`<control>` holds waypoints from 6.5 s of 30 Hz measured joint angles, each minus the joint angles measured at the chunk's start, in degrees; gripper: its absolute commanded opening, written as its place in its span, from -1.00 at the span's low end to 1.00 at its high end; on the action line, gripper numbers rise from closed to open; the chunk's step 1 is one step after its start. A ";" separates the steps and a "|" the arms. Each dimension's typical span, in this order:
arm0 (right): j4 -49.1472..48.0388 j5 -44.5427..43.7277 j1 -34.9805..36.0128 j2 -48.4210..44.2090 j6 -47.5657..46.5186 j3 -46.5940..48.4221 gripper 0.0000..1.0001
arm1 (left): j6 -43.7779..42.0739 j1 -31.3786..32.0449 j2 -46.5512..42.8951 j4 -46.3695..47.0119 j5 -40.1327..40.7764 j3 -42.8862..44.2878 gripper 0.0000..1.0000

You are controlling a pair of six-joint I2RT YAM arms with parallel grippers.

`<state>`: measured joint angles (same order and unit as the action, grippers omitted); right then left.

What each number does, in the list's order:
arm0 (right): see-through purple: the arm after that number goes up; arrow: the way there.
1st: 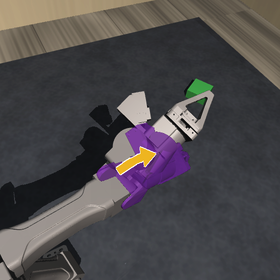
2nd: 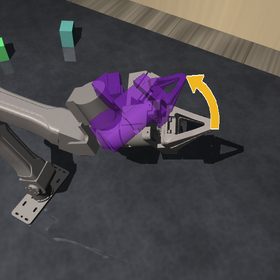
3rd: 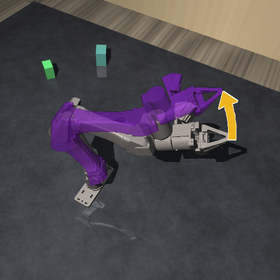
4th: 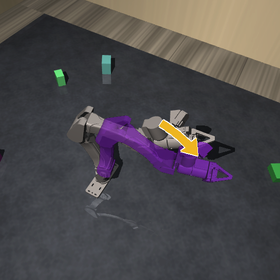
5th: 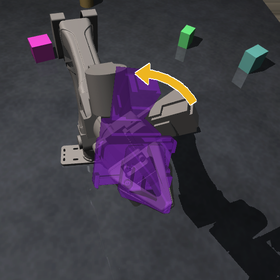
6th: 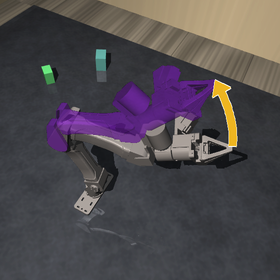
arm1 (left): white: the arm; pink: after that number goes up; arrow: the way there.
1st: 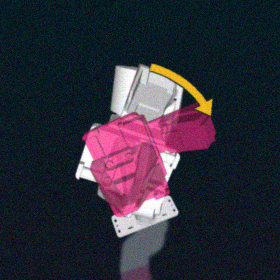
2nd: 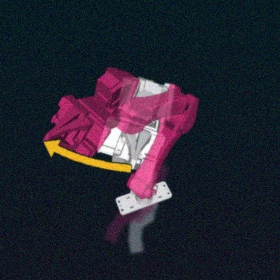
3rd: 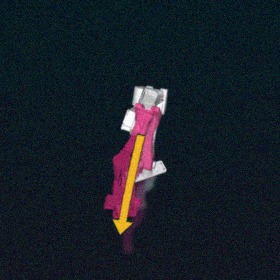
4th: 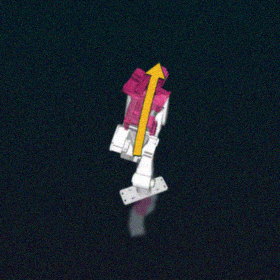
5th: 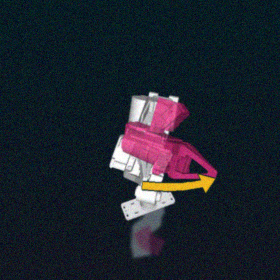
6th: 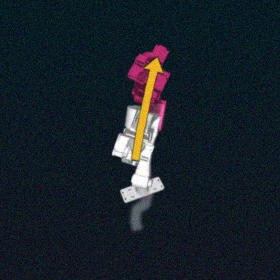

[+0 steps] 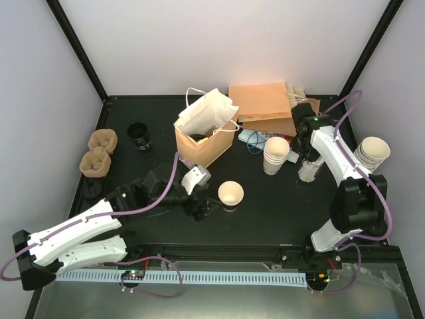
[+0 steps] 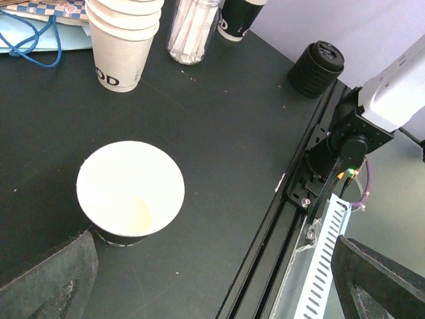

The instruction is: Pack the takeout coffee

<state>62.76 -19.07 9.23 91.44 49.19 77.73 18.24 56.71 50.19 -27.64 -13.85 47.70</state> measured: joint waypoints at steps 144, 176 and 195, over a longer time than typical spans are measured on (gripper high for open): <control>-30.73 28.33 -76.15 -7.48 0.55 -36.24 -0.98 | -2.43 0.00 4.33 0.72 0.76 3.58 0.97; -40.48 36.96 -59.71 -11.87 -3.65 -44.89 -0.98 | -2.38 0.00 2.54 1.64 0.72 2.69 0.98; -31.69 31.69 -46.21 -31.93 4.74 -50.36 -0.98 | -1.46 0.00 -2.60 2.58 1.66 -0.70 0.97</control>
<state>31.07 12.62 -36.97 59.51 53.93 27.38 16.78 56.71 47.59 -25.06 -12.19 47.00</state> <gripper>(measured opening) 0.024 0.988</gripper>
